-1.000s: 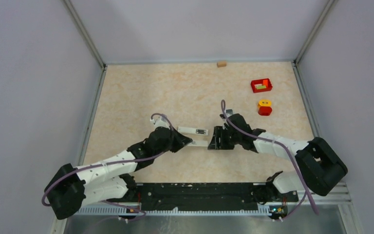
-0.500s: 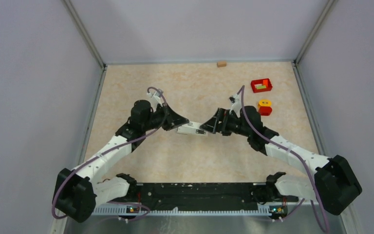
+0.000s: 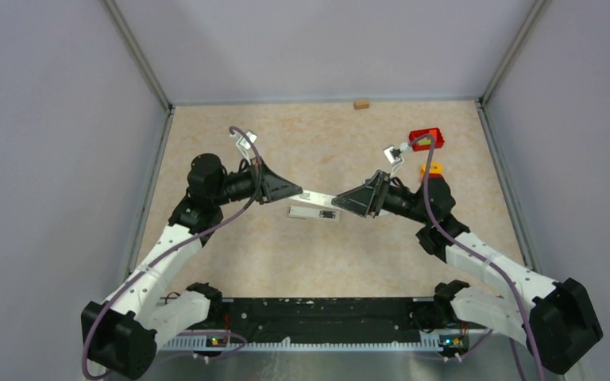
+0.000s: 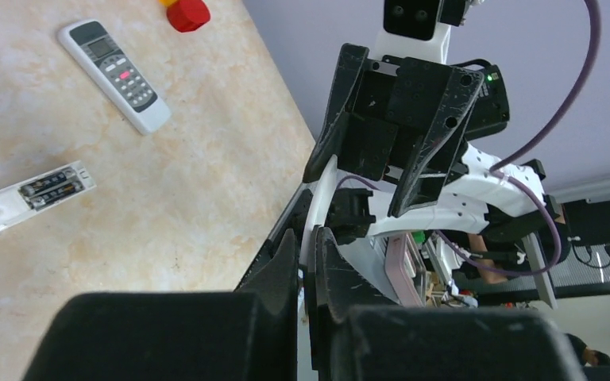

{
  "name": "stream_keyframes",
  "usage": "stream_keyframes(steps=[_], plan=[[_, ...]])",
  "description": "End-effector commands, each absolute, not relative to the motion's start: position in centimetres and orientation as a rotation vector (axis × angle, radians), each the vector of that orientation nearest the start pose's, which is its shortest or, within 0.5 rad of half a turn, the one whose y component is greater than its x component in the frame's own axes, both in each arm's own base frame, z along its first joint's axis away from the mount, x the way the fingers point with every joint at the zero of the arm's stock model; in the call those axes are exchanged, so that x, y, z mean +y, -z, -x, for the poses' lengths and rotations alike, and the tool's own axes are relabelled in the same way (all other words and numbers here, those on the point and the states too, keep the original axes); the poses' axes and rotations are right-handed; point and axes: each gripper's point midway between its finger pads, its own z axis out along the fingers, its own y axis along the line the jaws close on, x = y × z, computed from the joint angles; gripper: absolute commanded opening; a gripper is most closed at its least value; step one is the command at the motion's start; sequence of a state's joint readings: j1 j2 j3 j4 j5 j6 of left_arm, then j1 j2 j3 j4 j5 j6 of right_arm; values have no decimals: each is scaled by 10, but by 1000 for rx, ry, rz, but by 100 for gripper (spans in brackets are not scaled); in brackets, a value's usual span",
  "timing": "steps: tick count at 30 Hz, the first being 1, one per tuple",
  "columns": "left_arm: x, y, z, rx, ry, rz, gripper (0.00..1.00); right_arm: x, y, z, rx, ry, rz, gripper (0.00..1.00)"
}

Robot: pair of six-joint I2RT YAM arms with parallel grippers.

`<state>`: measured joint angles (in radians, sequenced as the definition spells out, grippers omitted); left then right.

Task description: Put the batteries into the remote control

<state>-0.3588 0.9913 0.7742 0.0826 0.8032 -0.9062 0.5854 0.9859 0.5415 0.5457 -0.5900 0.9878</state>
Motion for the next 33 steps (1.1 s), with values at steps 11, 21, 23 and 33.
stream_keyframes(steps=[11, 21, 23, 33], plan=[[-242, -344, -200, 1774, 1672, -332, 0, 285, -318, -162, 1569, -1780, 428, 53], [-238, -363, -192, 1712, 1673, -362, 0, 285, -306, -175, 1601, -1785, 304, 53], [-238, -364, -191, 1707, 1669, -365, 0, 285, -306, -177, 1606, -1778, 293, 53], [-238, -357, -195, 1730, 1668, -334, 0, 285, -316, -176, 1562, -1802, 295, 15]])
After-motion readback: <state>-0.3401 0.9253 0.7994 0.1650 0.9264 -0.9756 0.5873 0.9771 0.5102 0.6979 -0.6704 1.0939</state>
